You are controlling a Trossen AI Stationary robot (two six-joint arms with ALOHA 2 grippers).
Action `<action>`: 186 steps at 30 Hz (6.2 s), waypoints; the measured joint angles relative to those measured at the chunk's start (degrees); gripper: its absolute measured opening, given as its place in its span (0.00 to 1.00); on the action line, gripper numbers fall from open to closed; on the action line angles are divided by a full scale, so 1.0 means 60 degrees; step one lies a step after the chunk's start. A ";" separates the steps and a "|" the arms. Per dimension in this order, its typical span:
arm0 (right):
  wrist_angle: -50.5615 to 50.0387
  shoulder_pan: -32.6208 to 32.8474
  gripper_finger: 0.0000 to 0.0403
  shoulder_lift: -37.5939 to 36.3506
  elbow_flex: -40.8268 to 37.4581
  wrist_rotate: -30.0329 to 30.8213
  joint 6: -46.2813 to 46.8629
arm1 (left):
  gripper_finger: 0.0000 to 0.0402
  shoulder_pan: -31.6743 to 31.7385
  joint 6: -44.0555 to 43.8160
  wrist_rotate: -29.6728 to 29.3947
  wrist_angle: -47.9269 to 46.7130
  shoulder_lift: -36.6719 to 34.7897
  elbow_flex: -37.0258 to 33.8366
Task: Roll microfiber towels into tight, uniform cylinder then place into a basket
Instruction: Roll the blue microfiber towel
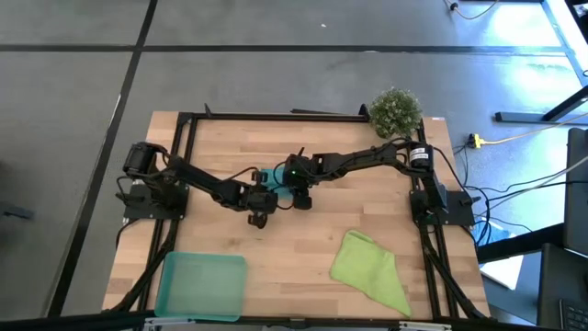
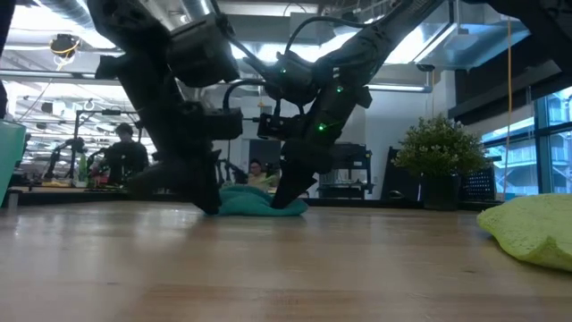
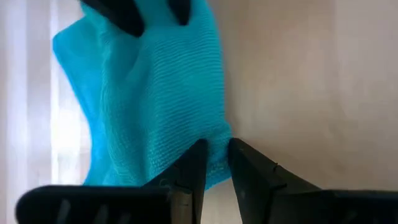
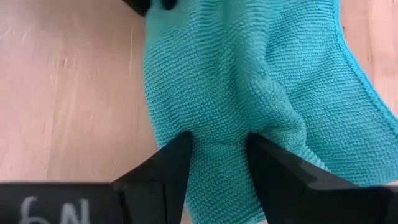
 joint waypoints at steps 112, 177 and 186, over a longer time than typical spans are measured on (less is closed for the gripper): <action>-0.0022 0.0000 0.40 0.0011 0.0011 -0.0757 -0.0511 | 0.00 0.4335 0.0875 0.2399 0.4649 0.0955 -0.0013; 0.0333 0.1508 0.40 -0.1432 -0.1526 0.4517 -0.0785 | 0.00 0.3275 -0.1190 0.1964 0.3166 0.1086 0.0011; 0.0730 0.1264 0.40 -0.1433 -0.1526 0.5074 -0.0633 | 0.00 0.3275 -0.1190 0.1964 0.3166 0.1086 0.0011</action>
